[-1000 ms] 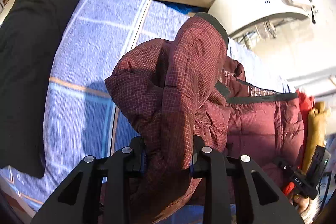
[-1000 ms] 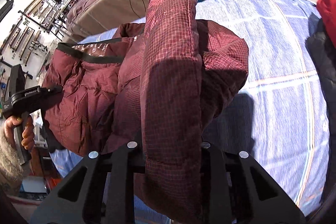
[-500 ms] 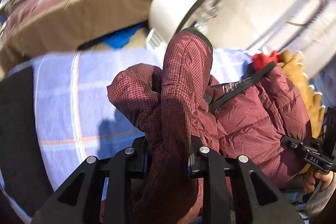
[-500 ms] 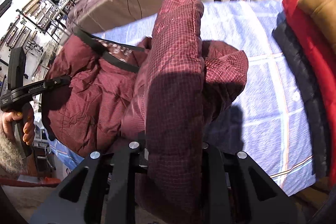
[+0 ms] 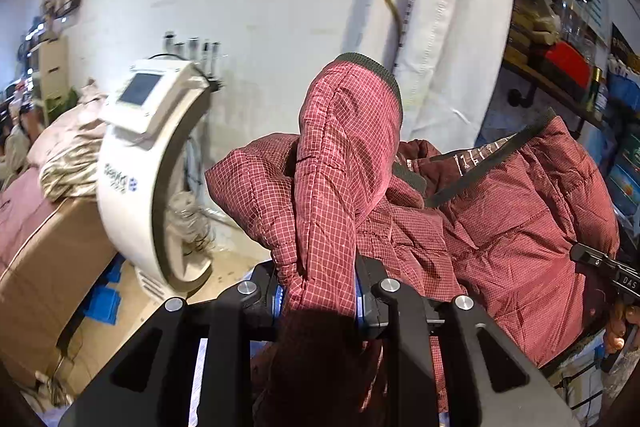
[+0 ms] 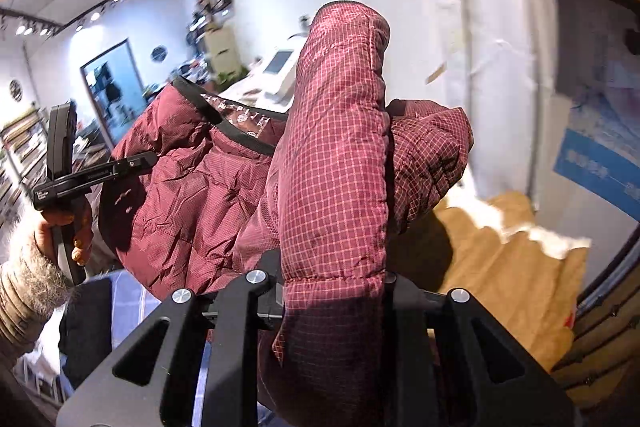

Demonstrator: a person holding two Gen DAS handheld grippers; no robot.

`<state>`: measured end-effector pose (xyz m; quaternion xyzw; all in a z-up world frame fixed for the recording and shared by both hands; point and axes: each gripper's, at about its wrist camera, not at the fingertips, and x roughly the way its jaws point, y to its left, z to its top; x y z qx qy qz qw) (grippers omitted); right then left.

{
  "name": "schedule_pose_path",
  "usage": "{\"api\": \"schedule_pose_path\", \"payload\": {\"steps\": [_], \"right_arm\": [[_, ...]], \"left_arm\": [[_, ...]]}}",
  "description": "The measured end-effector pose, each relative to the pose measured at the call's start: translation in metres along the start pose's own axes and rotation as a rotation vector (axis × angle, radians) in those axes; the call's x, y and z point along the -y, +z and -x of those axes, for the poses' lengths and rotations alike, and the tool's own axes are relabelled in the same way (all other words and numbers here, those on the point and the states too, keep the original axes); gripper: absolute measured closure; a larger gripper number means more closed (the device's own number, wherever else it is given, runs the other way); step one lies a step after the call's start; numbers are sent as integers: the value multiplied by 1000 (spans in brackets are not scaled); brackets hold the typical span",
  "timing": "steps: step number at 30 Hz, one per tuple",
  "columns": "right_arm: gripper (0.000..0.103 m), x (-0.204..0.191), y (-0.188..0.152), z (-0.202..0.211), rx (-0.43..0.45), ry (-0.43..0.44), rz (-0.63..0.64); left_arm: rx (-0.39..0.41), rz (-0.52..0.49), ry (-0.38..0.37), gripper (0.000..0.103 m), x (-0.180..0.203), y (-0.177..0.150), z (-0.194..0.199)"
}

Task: Fold large clothes
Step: 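Lift the folded jacket with both tools and carry it toward the railing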

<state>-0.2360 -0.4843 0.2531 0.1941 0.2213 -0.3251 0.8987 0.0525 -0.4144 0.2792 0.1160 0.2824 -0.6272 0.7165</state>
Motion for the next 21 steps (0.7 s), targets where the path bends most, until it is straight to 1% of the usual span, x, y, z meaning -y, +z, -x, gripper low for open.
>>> {"api": "schedule_pose_path", "payload": {"steps": [1,3,4,6,7,8,9,10,11,12,13,14,15,16,17,18,19,20,21], "right_arm": [[82,20,5,9,25,-41,-36],[82,62,7,26,70,-125,-114],[82,79,5,31,80,-156,-152],[82,113,-7,37,79,-220,-241],[82,127,-15,35,68,-244,-282],[82,147,-27,32,46,-254,-349],[82,163,-38,28,24,-256,-403],[82,179,-51,23,-3,-262,-457],[81,198,-69,17,-26,-267,-531],[81,212,-83,12,-41,-266,-594],[80,232,-101,8,-53,-262,-661],[79,248,-117,4,-52,-249,-729],[77,269,-139,0,-43,-198,-849],[75,284,-156,-4,-31,-136,-942],[74,291,-168,-8,-13,-94,-993],[72,294,-173,-12,6,-87,-993],[69,292,-172,-16,13,-110,-954],[67,287,-168,-20,12,-133,-923],[62,288,-168,-22,10,-148,-911]], "left_arm": [[-19,-22,-34,79,20,15,-31],[-54,-39,-75,79,39,24,-77],[-90,-51,-92,79,54,29,-111],[-162,-47,-105,79,51,29,-167],[-205,-42,-111,79,52,23,-190],[-268,-34,-109,79,55,12,-223],[-298,-37,-96,79,52,0,-238],[-333,-51,-46,78,50,-14,-263],[-351,-54,-15,76,41,-24,-276],[-374,-37,2,71,31,-33,-292],[-392,7,-8,67,15,-41,-305],[-395,44,-26,59,2,-46,-310],[-395,74,-41,52,-3,-50,-317],[-392,88,-44,47,-8,-52,-322],[-382,83,-26,33,-11,-54,-326],[-371,78,11,19,-16,-56,-329],[-369,89,36,14,-22,-58,-333],[-371,109,44,8,-30,-60,-336],[-373,143,43,5,-37,-64,-338]]}}
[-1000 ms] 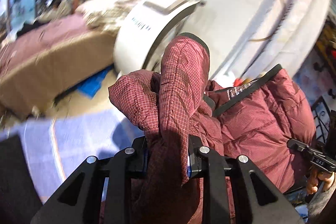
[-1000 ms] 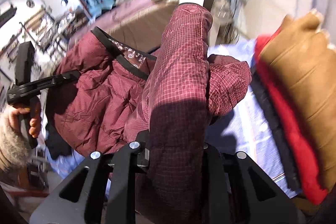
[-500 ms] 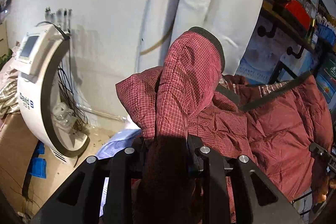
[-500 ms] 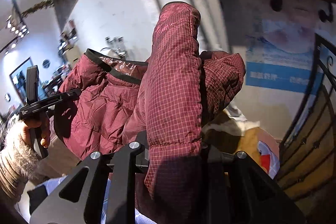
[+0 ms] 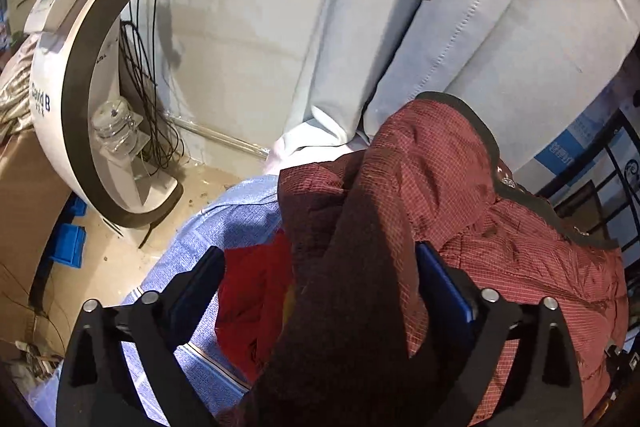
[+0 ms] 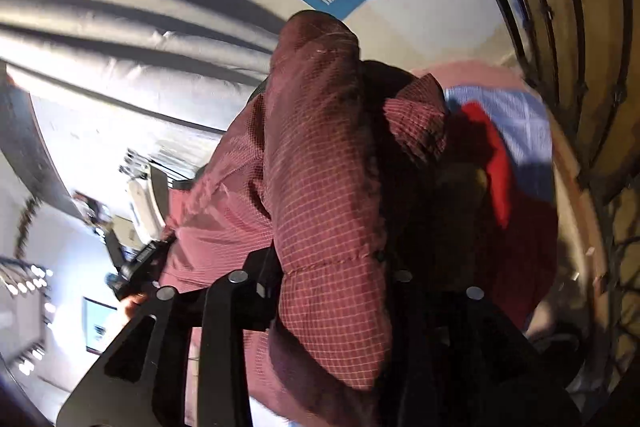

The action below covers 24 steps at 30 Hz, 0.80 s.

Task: Fold large clothes
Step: 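Lift the folded jacket with both tools and carry it toward the railing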

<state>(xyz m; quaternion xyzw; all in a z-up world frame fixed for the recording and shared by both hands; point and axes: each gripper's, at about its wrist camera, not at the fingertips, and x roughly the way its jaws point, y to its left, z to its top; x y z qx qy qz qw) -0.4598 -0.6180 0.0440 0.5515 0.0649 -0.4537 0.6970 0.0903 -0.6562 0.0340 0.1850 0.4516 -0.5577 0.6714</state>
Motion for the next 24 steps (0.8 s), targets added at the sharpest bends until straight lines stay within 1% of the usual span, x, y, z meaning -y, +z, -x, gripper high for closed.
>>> {"api": "schedule_pose_path", "payload": {"steps": [1,2,3,4,5,7,8,10,12,14,16,19,20,22,24], "right_arm": [[58,-6,-7,-4,-3,1,-16],[56,-2,-7,-8,-10,16,-47],[52,-5,-10,-10,-10,26,-65],[46,0,-12,-12,-8,32,-79],[43,6,-12,-13,-4,35,-93],[30,10,-19,-25,4,38,-117],[29,14,-21,-26,12,48,-128],[18,13,-26,-29,25,45,-138],[16,18,-29,-30,45,58,-156],[16,23,-30,-29,58,68,-174],[16,23,-30,-25,77,61,-181],[16,22,-27,-13,128,67,-208],[16,23,-26,-6,157,79,-229],[16,25,-24,6,203,98,-264],[16,22,-21,19,230,80,-275]], "left_arm": [[-1,33,-23,5,-7,-2,-3],[-4,54,-42,5,-7,-4,-9],[-6,77,-65,5,-12,-6,-13],[-7,89,-78,5,-10,-6,-15],[-5,101,-89,5,-9,-5,-16],[10,92,-73,5,-11,-6,-17],[22,72,-54,5,-6,-4,-13],[47,35,-20,5,-2,4,-5],[87,0,9,6,4,6,7],[143,10,16,6,10,7,34],[199,38,5,6,5,11,55],[238,65,28,6,2,14,91],[245,59,41,6,5,11,103],[264,8,74,6,14,-1,127],[266,-66,117,6,26,-16,145]]}}
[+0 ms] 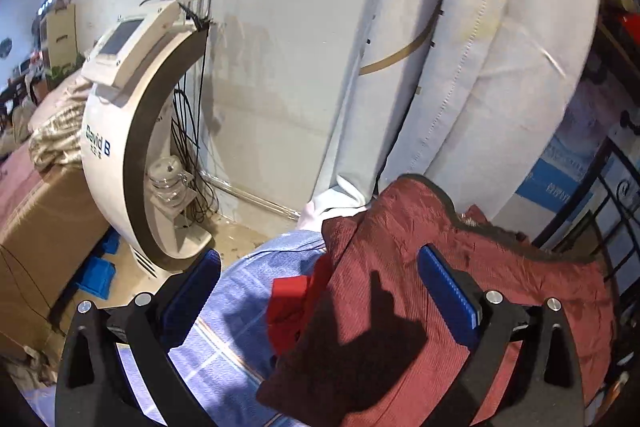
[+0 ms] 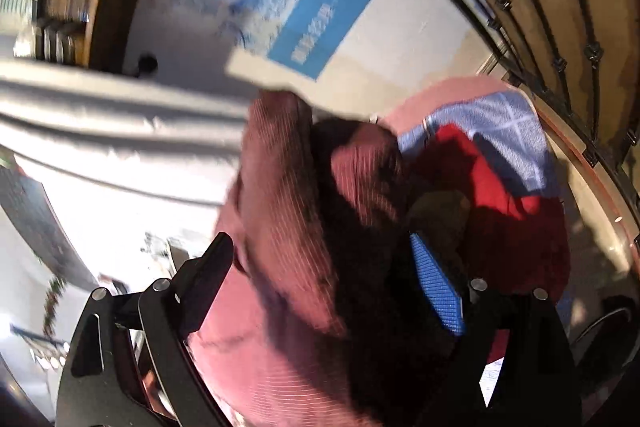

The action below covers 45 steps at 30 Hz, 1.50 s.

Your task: Fold large clothes

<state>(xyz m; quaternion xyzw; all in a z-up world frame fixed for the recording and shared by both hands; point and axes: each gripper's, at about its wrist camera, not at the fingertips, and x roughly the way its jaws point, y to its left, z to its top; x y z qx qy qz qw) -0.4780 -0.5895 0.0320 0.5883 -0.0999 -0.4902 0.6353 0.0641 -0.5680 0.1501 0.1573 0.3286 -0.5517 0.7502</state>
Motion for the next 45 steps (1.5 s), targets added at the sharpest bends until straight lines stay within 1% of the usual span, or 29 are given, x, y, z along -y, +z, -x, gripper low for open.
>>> {"api": "schedule_pose_path", "payload": {"steps": [2,4,5,6,7,10,12,16,20,24,27,30,35,39,42,45], "right_arm": [[16,-12,1,12,16,-39,38],[16,-30,-2,19,19,-85,115],[16,-40,-5,23,21,-118,163],[16,-53,-11,26,20,-175,232],[16,-63,-16,26,16,-219,286],[16,-92,-36,23,-18,-337,437],[16,-111,-53,20,-61,-390,524],[13,-137,-84,19,-121,-419,663],[11,-155,-114,18,-149,-474,807],[11,-161,-130,15,-212,-481,838],[11,-163,-137,12,-225,-510,859],[11,-167,-147,5,-246,-527,886],[11,-171,-157,2,-263,-555,930],[11,-174,-163,2,-273,-559,954],[11,-176,-167,1,-264,-572,976],[11,-176,-169,1,-265,-569,983]], "left_arm": [[-9,-93,44,6,14,-18,19],[-10,-157,85,6,26,-35,31],[-22,-190,104,6,35,-46,36],[-40,-212,108,6,44,-55,39],[-61,-224,95,6,52,-63,40],[-152,-249,19,6,85,-83,46],[-173,-273,8,6,102,-90,54],[-172,-312,20,6,126,-95,71],[-177,-344,40,6,132,-94,77],[-209,-331,40,6,133,-99,82],[-229,-323,40,6,133,-104,83],[-248,-318,64,6,131,-107,83],[-287,-266,56,6,125,-110,83],[-277,-247,65,6,124,-108,89],[-250,-273,88,6,128,-108,95],[-245,-286,94,6,131,-109,98]]}}
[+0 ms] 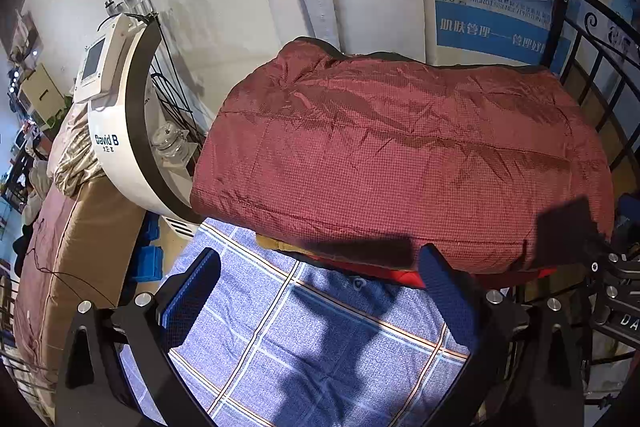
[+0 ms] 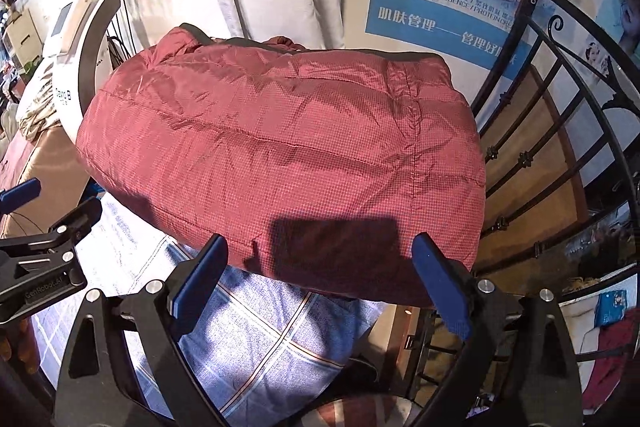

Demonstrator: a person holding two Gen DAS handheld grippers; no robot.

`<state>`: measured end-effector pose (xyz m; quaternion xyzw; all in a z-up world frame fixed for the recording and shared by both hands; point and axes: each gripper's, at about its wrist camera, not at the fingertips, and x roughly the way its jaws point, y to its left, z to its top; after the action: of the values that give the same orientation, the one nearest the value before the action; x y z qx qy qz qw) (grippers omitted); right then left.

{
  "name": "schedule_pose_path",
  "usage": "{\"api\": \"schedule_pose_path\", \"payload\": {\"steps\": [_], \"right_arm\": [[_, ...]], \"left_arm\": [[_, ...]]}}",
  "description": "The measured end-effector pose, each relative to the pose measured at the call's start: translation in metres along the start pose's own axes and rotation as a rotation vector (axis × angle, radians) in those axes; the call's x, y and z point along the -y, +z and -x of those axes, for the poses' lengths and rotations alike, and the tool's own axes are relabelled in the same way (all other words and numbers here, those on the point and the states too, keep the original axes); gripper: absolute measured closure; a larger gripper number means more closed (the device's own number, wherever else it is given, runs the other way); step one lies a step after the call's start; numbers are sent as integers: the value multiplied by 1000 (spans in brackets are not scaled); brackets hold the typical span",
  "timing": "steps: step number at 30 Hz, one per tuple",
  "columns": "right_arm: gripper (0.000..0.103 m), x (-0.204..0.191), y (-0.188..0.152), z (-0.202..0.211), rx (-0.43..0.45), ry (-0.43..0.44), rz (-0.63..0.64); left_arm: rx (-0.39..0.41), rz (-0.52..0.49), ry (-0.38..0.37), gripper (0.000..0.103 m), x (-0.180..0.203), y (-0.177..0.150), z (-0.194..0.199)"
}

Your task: Fold large clothes

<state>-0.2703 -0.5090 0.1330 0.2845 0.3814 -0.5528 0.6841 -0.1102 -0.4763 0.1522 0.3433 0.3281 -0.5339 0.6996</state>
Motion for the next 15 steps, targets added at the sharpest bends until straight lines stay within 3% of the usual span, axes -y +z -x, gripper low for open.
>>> {"api": "schedule_pose_path", "payload": {"steps": [15], "right_arm": [[11,-3,-1,2,7,-6,14]], "left_arm": [[-17,13,22,6,3,-2,5]]}}
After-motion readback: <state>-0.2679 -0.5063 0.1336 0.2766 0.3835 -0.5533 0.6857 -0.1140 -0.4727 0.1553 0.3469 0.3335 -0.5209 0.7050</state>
